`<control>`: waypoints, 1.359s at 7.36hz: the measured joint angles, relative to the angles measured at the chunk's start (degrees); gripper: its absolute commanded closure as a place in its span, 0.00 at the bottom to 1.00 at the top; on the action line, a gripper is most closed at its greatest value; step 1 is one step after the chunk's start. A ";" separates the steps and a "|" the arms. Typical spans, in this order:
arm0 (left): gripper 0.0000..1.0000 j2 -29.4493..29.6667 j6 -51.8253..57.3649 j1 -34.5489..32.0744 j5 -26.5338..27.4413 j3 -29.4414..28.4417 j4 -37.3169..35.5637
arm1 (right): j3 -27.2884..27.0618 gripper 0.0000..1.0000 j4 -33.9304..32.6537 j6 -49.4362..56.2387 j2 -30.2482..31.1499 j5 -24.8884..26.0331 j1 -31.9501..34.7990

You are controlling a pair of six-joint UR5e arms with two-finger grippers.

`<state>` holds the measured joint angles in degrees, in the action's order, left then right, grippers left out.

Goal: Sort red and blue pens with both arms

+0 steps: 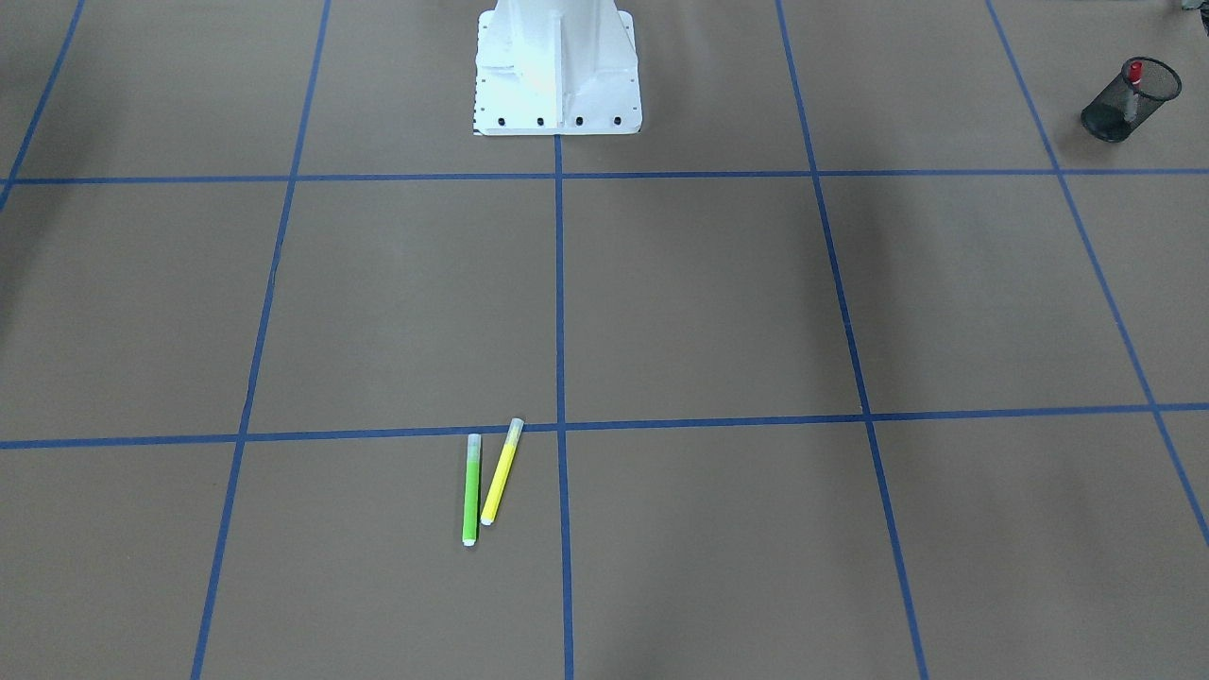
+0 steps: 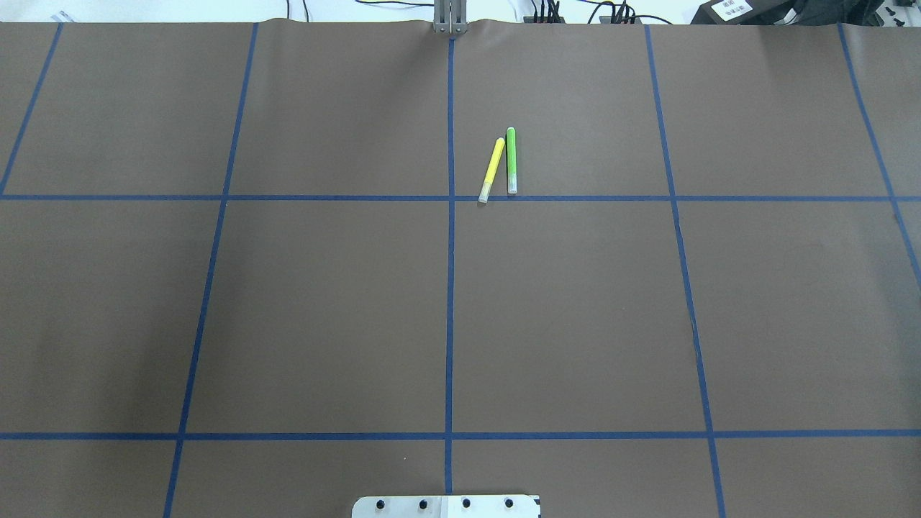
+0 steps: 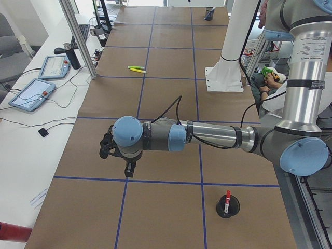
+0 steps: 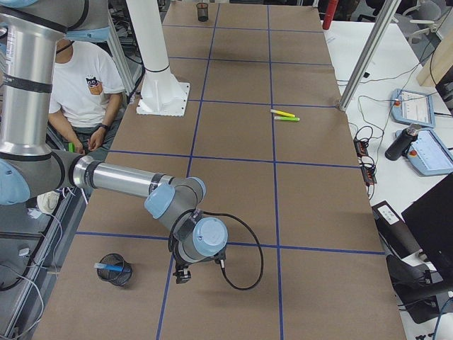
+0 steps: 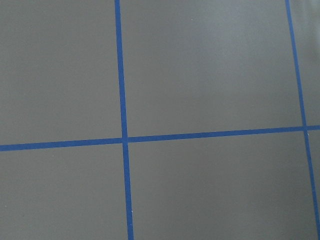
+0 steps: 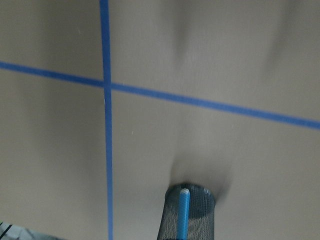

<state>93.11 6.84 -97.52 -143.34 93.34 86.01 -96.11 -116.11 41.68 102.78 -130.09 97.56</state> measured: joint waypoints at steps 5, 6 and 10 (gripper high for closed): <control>0.00 -0.55 -0.49 2.24 9.15 -0.10 1.04 | -0.41 0.00 32.18 -24.27 -0.45 -2.57 -0.79; 0.00 -0.35 -2.06 3.51 9.66 0.01 1.57 | -0.57 0.00 34.48 -26.95 -1.29 -3.25 -1.36; 0.00 -0.13 -8.90 7.33 9.71 1.02 2.97 | -1.66 0.00 35.80 -39.27 -6.34 -4.68 -7.39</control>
<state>92.99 -2.05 -90.19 -133.63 94.36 88.98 -97.77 -80.31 2.41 96.44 -134.77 90.17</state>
